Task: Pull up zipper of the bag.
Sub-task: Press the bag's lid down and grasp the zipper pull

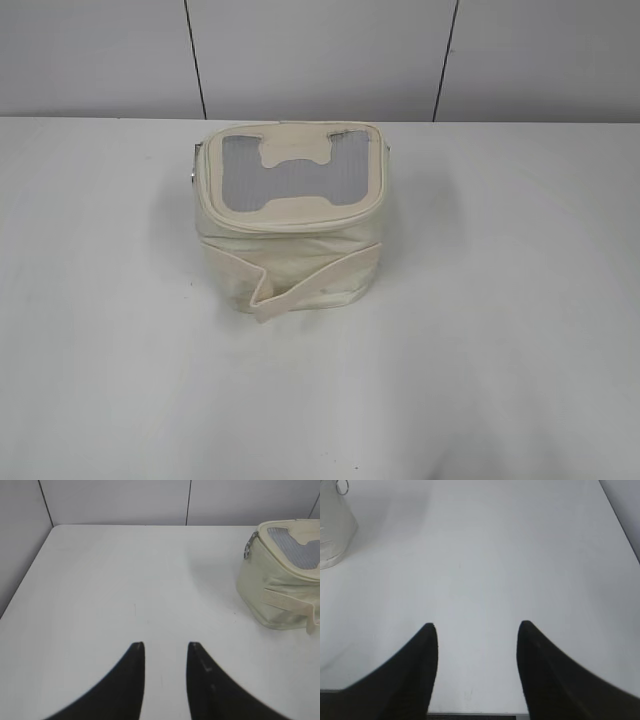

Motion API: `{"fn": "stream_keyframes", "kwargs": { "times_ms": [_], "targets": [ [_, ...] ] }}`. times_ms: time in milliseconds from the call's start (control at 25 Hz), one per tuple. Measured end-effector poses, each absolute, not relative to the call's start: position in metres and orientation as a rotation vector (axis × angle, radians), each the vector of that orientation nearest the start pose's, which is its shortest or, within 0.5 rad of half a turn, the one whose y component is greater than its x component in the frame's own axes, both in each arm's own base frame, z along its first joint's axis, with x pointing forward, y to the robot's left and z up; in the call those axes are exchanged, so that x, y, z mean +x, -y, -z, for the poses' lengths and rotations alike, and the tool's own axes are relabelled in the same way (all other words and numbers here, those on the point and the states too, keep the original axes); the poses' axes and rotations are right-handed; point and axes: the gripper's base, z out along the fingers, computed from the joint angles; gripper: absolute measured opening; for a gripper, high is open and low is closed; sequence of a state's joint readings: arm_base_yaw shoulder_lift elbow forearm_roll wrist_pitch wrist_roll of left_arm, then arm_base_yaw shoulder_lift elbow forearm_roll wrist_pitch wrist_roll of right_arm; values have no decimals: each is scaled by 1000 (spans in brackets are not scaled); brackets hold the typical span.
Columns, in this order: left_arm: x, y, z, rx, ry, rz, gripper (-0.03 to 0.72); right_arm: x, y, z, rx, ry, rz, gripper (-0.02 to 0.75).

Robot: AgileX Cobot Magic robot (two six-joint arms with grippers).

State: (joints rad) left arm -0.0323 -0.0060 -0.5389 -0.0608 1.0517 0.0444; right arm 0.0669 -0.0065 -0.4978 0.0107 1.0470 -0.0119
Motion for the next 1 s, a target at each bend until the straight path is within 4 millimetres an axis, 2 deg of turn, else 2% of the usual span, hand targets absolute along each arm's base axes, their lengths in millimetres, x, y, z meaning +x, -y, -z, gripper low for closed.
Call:
{"fn": "stream_keyframes", "kwargs": {
  "times_ms": [680,800,920,1000],
  "targets": [
    [-10,5,-289,81,-1988,67,225,-5,0,-278,-76,-2025,-45,408],
    [-11,5,-289,81,-1988,72,225,-5,-6,-278,-91,-2024,-125,391],
    [-11,6,-289,86,-1987,89,225,12,-23,-288,-275,-2042,-264,380],
    [-11,7,-289,96,-1986,115,225,42,-34,-293,-365,-2085,-356,379]
  ]
}}
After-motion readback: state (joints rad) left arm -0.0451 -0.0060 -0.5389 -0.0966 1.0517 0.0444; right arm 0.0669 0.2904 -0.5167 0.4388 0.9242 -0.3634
